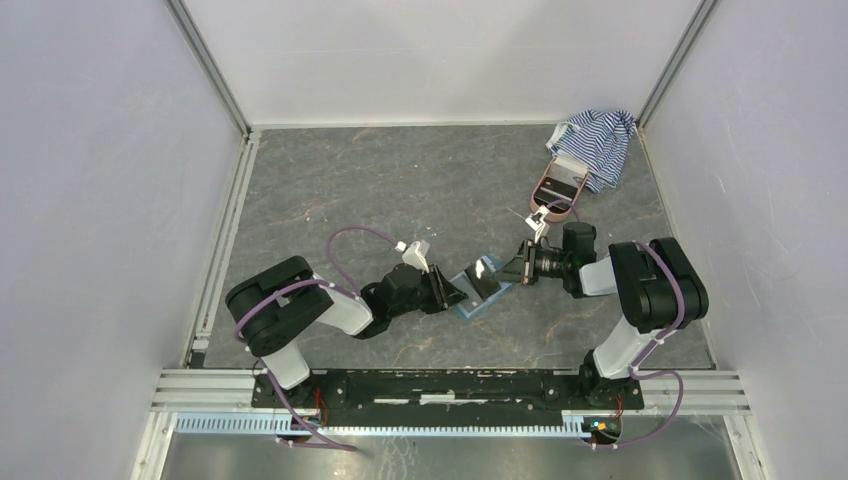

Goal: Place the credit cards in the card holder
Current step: Insert the credit card into the card holder.

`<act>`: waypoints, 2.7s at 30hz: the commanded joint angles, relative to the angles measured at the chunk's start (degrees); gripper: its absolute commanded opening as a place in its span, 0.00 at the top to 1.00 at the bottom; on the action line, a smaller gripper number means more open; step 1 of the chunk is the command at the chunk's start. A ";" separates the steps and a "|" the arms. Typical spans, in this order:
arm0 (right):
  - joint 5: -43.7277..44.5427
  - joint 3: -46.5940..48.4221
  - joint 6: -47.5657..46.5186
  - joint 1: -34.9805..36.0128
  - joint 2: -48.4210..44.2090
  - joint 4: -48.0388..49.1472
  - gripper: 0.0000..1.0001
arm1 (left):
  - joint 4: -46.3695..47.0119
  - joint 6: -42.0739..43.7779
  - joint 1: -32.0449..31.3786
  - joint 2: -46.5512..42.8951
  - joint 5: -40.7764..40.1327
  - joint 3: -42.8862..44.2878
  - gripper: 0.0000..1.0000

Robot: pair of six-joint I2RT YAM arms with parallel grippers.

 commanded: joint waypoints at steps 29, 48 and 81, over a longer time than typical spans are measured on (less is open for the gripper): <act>2.98 -0.95 -5.67 0.51 -0.25 -3.73 1.00 | 2.35 -0.33 0.58 2.12 0.76 -0.63 0.69; 2.59 2.52 -4.65 3.58 1.48 -3.39 1.00 | 3.38 -0.67 0.69 2.55 1.50 -0.96 0.69; 2.98 5.54 -8.46 7.95 3.74 -8.83 1.00 | 3.97 -0.45 1.72 -0.83 3.53 -0.81 0.67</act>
